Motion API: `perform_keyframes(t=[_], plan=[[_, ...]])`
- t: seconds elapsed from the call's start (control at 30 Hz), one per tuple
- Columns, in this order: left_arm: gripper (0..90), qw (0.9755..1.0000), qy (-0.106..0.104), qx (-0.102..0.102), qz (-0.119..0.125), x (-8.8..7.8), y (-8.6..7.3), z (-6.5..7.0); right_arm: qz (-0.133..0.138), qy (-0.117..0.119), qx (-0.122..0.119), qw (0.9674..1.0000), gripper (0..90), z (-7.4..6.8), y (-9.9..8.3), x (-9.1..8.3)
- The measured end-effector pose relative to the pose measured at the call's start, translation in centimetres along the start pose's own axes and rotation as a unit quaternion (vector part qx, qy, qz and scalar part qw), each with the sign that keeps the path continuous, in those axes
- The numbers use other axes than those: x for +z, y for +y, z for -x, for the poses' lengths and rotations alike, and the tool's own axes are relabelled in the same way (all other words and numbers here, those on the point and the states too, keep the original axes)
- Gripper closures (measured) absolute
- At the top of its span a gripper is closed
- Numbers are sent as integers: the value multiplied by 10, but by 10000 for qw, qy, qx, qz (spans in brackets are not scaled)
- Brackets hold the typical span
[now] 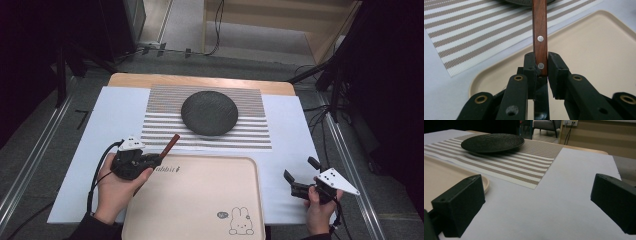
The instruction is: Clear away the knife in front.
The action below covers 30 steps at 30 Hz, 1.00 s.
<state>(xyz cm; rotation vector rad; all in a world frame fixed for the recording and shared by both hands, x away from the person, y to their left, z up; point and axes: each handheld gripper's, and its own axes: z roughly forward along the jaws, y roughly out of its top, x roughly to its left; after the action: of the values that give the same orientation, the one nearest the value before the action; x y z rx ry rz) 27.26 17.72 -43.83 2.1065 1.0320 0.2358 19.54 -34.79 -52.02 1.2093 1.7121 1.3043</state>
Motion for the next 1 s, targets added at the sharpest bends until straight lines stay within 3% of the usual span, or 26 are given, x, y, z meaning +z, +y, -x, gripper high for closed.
perform_keyframes(t=[0.5,1.0], plan=[[771,9993,-43,-351,-85,-3,-41,2,-20,-26,-19,10000,0,0,0,0],[770,9980,63,-555,-311,11,-70,4,-43,-17,-28,10000,0,-1,0,1]])
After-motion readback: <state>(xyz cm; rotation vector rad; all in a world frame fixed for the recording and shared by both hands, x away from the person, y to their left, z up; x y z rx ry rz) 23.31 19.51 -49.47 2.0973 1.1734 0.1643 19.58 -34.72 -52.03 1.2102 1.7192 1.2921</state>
